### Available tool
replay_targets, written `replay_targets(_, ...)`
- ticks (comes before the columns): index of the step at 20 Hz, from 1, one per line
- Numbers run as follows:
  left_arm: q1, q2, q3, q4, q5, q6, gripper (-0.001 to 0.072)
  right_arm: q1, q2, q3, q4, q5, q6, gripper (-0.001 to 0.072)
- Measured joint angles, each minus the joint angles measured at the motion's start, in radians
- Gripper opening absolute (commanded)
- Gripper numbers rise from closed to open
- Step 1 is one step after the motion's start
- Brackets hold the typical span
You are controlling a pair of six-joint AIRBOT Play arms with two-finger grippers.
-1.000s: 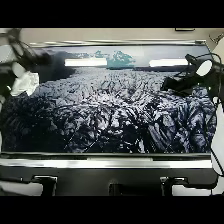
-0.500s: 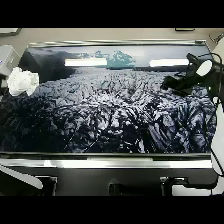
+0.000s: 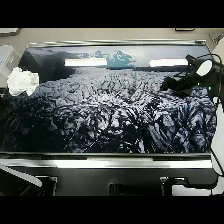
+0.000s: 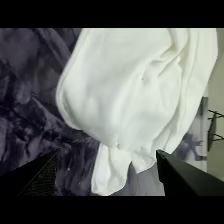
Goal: Fold the clothes and pants, and hang the long-sleeved shirts on hangers.
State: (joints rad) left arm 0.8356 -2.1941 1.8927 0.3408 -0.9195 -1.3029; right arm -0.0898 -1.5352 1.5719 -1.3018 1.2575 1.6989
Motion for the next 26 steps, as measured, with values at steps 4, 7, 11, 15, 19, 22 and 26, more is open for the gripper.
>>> replay_targets(4, -0.039, -0.044, 0.001, -0.18, 0.035, 0.131, 0.0665, 0.0, 0.0, 0.0, 0.001, 0.018, 0.0, 0.0695)
replay_targets(7, -0.07, -0.056, 0.001, -0.233, 0.118, 0.167, 0.0665, 0.0, 0.0, 0.0, 0.005, 0.032, -0.001, 0.0695)
replay_targets(11, -0.075, -0.06, 0.015, -0.25, 0.123, 0.181, 0.0662, 0.0, 0.0, 0.0, 0.007, 0.048, -0.001, 0.0695)
replay_targets(15, -0.06, -0.051, 0.068, -0.124, 0.051, 0.132, 0.0643, 0.0, 0.0, 0.0, 0.007, 0.048, -0.001, 0.0695)
replay_targets(19, -0.076, -0.044, 0.119, 0.15, 0.032, -0.021, 0.0643, 0.0, 0.0, 0.0, 0.008, 0.05, -0.001, 0.0695)
replay_targets(22, -0.103, -0.044, 0.133, 0.328, 0.083, -0.145, 0.0647, 0.0, 0.0, 0.0, 0.008, 0.051, -0.001, 0.0695)
replay_targets(26, -0.138, -0.058, 0.139, 0.388, 0.194, -0.21, 0.0647, 0.001, 0.0, 0.0, 0.008, 0.052, -0.001, 0.0695)
